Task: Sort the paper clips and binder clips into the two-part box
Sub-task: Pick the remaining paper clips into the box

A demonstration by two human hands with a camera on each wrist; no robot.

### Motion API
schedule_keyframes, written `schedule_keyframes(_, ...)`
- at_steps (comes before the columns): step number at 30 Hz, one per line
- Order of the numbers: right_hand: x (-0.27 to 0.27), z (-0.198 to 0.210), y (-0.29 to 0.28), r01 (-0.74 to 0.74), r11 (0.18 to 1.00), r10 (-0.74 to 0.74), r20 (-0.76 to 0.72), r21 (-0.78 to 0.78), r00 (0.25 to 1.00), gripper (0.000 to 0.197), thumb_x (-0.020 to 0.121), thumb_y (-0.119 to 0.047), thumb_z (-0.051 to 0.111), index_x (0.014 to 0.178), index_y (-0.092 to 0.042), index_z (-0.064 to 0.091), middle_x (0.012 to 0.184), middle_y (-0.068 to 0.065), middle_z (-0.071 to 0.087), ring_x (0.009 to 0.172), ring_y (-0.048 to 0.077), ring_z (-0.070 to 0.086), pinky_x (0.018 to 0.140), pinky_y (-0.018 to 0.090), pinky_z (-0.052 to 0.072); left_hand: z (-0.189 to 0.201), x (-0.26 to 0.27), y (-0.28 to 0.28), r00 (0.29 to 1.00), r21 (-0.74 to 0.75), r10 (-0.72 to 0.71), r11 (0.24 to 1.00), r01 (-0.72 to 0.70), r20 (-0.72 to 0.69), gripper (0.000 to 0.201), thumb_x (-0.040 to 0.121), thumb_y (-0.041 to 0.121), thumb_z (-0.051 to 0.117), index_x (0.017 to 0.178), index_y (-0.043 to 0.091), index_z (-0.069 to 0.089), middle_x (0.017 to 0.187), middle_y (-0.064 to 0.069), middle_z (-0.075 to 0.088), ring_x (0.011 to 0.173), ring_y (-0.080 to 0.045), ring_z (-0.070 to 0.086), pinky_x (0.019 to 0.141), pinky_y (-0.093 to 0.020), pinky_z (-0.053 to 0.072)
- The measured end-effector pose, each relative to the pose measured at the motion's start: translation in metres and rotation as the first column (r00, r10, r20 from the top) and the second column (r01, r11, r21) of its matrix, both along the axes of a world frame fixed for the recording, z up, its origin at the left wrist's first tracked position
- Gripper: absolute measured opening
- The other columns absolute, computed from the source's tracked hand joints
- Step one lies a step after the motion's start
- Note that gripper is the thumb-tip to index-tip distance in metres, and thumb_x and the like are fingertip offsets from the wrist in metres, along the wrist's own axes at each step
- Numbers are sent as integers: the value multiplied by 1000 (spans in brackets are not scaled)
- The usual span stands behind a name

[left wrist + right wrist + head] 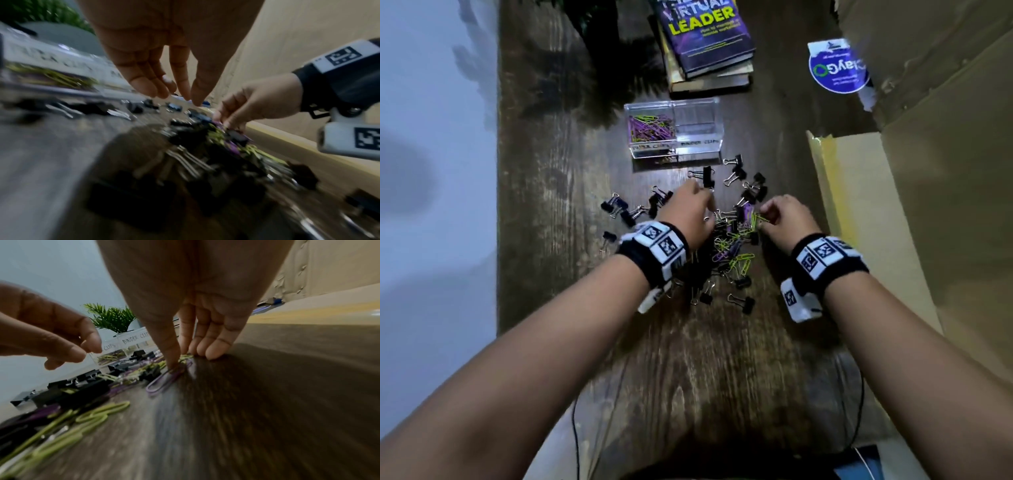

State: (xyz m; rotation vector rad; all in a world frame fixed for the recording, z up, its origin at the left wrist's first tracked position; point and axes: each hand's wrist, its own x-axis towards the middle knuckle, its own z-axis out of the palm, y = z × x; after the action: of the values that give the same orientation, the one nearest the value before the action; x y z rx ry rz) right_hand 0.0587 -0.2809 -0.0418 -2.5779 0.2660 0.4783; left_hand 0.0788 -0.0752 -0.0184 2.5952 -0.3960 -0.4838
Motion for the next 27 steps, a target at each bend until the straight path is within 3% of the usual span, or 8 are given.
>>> schedule_keyframes(5,-6,-12,1,72,997,-71,50,-15,996,8,83,-13,65,91,-12,65,106,11,61,97,27,60,87,28,43,-17,-22,-29,996,1,-81,997,81,-43,22,83,26,66,101,13,61,109,-9,50,105,-25,51,91,-33,40)
schedule_keyframes(10,-8,-10,4,54,998,-54,33,-13,998,10,85,-12,58,92,-9,65,109,13,59,100,30,58,89,31,42,-23,-32,-28,998,2,-65,998,65,-24,21,85,23,66,99,9,62,109,-12,53,105,-28,51,92,-35,41)
schedule_keyframes(15,-16,-14,-1,179,962,-191,39,206,981,15,88,-6,55,98,-9,66,96,7,68,83,18,60,76,19,42,-28,-38,-15,999,14,-25,1000,26,-23,17,87,24,63,95,9,60,106,-9,52,104,-25,50,90,-34,43)
schedule_keyframes(18,-18,-10,-4,405,754,-403,-121,518,907,24,93,1,48,113,4,61,79,12,63,60,13,59,63,21,51,-28,-45,-3,1000,23,-7,1000,8,-16,18,88,27,61,99,13,58,106,-3,51,101,-17,46,91,-31,41)
schedule_keyframes(20,-20,-1,-7,537,510,-482,-294,672,826,23,96,6,41,109,9,60,70,14,55,50,12,58,52,19,54,-27,-48,5,1000,23,7,1000,-6,-23,19,87,27,62,99,14,57,106,-4,51,102,-18,46,92,-31,41)
schedule_keyframes(22,-21,8,-11,606,328,-485,-421,725,767,25,95,7,34,96,7,60,70,16,52,55,18,58,50,21,54,-25,-50,12,998,21,30,999,-29,-52,20,86,27,64,100,15,58,107,-4,50,105,-20,47,94,-33,41)
schedule_keyframes(25,-16,13,-13,683,240,-528,-498,690,688,25,93,-4,38,77,-2,56,68,10,48,52,18,50,43,23,45,-21,-51,20,994,26,63,998,-61,-93,25,83,28,68,103,17,58,110,-2,50,106,-19,47,97,-34,42)
schedule_keyframes(27,-11,13,-12,701,326,-555,-472,634,685,25,91,-13,47,68,-7,53,61,6,45,47,17,41,42,21,34,-18,-51,24,990,10,88,996,-87,-107,26,80,27,72,101,17,59,109,-2,51,104,-17,48,96,-32,42)
